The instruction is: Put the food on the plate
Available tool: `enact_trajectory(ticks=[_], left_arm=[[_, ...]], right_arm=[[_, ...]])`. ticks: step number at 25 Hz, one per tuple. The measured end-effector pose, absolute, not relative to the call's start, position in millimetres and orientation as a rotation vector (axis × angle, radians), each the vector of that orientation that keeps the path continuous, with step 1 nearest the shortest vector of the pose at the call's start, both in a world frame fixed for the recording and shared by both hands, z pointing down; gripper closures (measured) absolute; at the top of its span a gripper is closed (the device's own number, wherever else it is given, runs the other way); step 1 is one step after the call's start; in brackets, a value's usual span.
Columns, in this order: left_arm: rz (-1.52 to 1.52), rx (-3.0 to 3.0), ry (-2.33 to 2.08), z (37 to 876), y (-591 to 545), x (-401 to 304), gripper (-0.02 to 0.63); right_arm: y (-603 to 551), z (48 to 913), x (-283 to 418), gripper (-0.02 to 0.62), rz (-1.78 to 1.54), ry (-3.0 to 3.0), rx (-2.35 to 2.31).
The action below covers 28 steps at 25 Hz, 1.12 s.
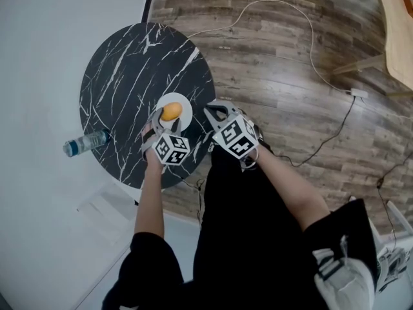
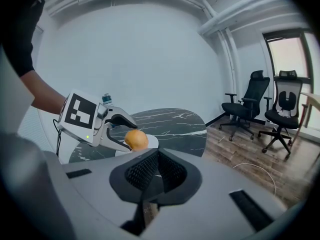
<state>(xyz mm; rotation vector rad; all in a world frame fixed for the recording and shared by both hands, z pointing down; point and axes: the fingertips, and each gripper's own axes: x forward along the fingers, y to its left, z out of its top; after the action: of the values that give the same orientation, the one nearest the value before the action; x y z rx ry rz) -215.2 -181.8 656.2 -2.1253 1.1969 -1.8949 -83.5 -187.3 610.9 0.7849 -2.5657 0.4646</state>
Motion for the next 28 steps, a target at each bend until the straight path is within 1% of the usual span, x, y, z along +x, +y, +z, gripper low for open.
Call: enact_trajectory(ticks=[21,25,28], left_arm=[[-1.841,-2.199,1.394,636.8,-161.2,-215.6,0.32],[-1.802,-2.231,1.513,630.3,-154.7,-221.3,0.32],[-1.725,-2.292,1.706,624.8,-149.5,-228.0,0.321]], right_arm=[[-186.1,605.6,-98.6,0.598,0.44,-2.596,0.701],[-184.7,602.2,-106.5,0.598,0.427,-2.611,0.669],[-182.1,597.3,-112.9,0.598,0.417,-2.623,0.639]])
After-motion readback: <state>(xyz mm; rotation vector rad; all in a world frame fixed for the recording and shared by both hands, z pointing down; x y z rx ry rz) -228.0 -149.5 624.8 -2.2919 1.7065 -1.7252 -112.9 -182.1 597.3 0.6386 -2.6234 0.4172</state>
